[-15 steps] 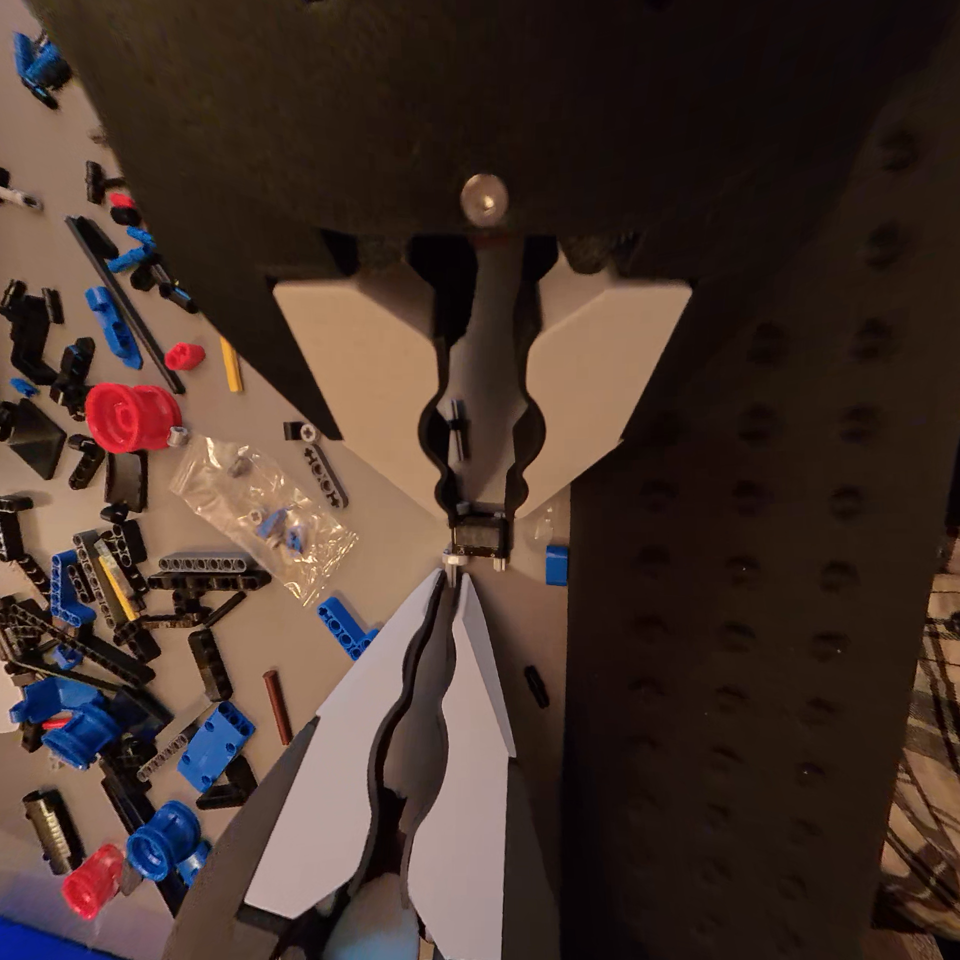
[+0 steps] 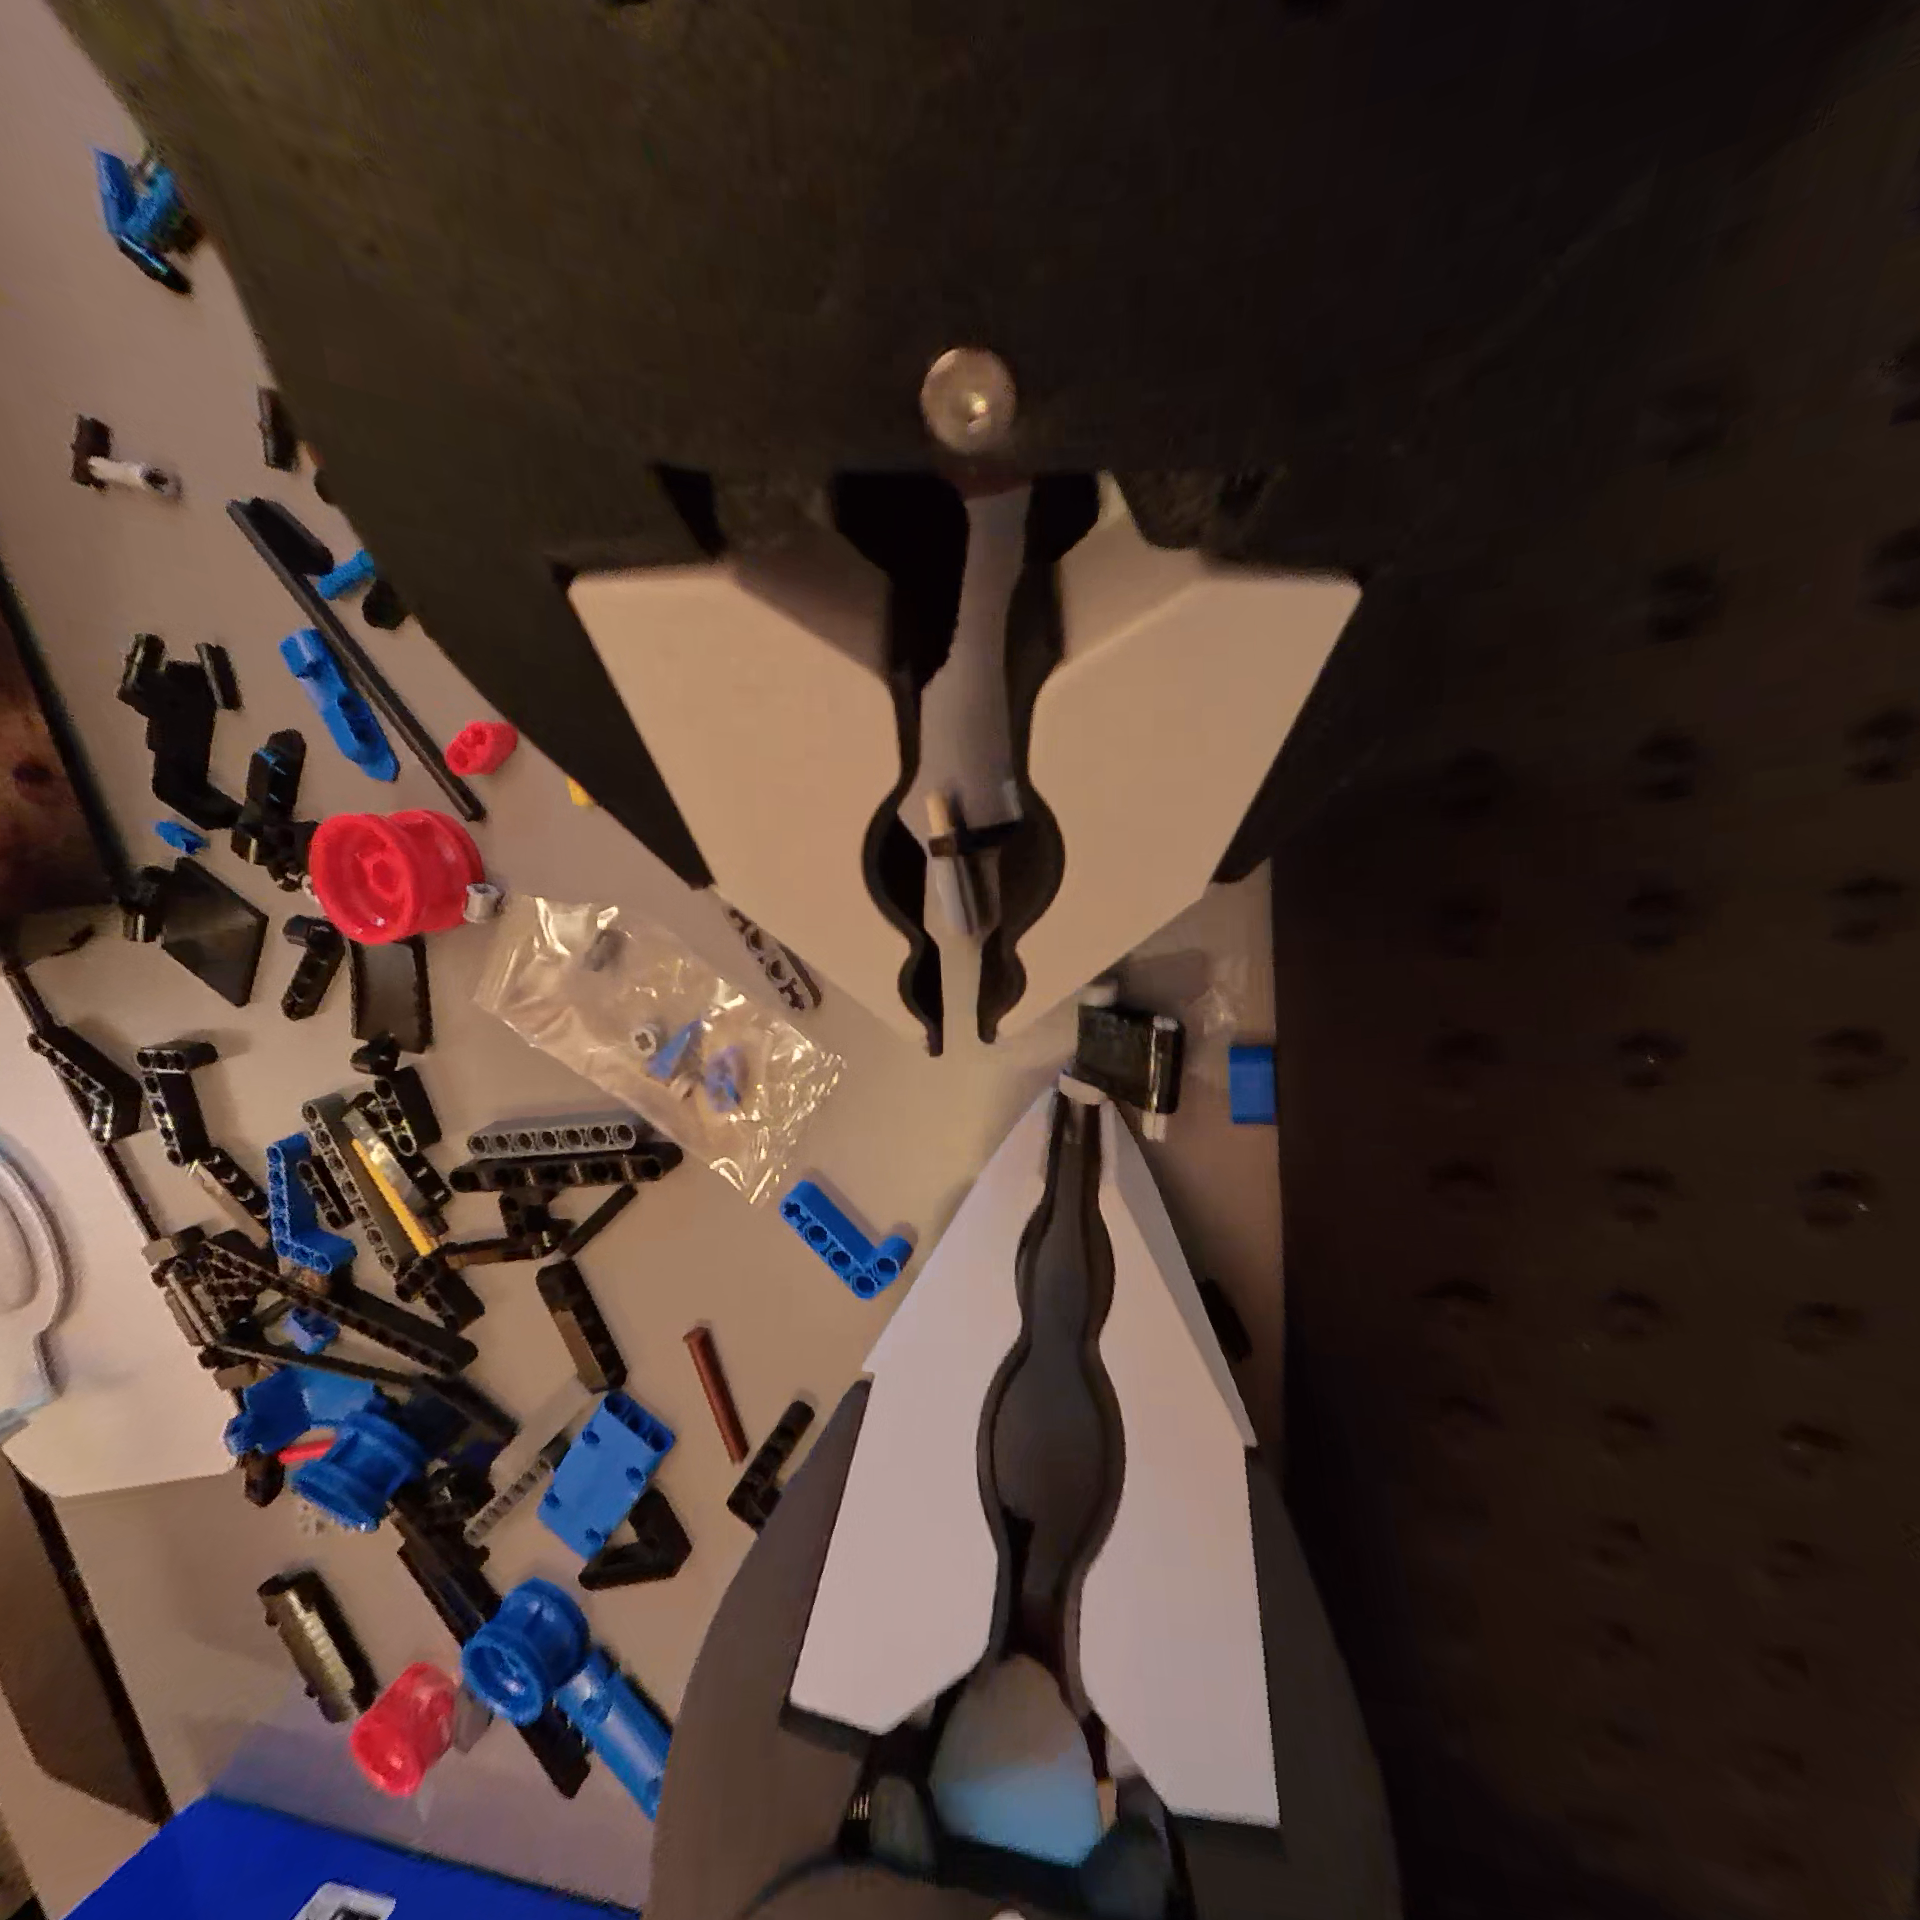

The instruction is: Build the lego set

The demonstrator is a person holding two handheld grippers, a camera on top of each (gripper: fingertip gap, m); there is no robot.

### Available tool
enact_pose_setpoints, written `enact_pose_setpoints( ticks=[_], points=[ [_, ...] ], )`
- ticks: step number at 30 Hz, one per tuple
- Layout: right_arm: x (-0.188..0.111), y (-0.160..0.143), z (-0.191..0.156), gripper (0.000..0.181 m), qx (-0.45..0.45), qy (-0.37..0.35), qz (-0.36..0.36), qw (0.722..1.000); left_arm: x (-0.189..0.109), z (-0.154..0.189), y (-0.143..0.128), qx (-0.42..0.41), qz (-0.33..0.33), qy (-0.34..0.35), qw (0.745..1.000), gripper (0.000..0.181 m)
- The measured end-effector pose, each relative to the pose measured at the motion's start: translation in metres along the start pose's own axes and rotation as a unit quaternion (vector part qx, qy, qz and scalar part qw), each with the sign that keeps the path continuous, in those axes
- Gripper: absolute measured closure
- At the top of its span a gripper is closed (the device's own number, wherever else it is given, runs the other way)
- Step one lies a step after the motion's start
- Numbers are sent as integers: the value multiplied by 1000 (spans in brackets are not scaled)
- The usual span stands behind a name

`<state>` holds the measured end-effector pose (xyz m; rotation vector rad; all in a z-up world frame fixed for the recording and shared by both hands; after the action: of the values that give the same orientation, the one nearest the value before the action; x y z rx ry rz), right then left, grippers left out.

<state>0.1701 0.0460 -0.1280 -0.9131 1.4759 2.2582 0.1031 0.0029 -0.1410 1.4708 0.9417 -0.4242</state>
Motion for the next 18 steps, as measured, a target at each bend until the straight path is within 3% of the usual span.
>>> enact_pose_setpoints(
  ticks=[4,7,12,18],
  points=[
    [-8,-3,-15,164,-4,62,5,998,0,-2,-1,-18,3,-3,1000,178],
    [-7,-5,-19,158,-17,67,-5,998,0,-4,-1,-32,5,-10,999,178],
    [3,-1,-19,167,-31,56,-12,998,-1,-8,-3,-53,2,-10,999,178],
    [0,-1,-8,175,35,72,3,997,-1,-7,-3,-53,5,-15,998,178]
  ],
)
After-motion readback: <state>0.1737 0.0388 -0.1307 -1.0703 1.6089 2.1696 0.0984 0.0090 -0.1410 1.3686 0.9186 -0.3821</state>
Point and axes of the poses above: each gripper's, where its closed fingertips meet, x out along the fingers, y out of its top, z = x × y across the jaws, the point moved 5 cm from there along -x, back along the fingers, and after that the axes turned 1 degree about x, right-handed, at the moved point
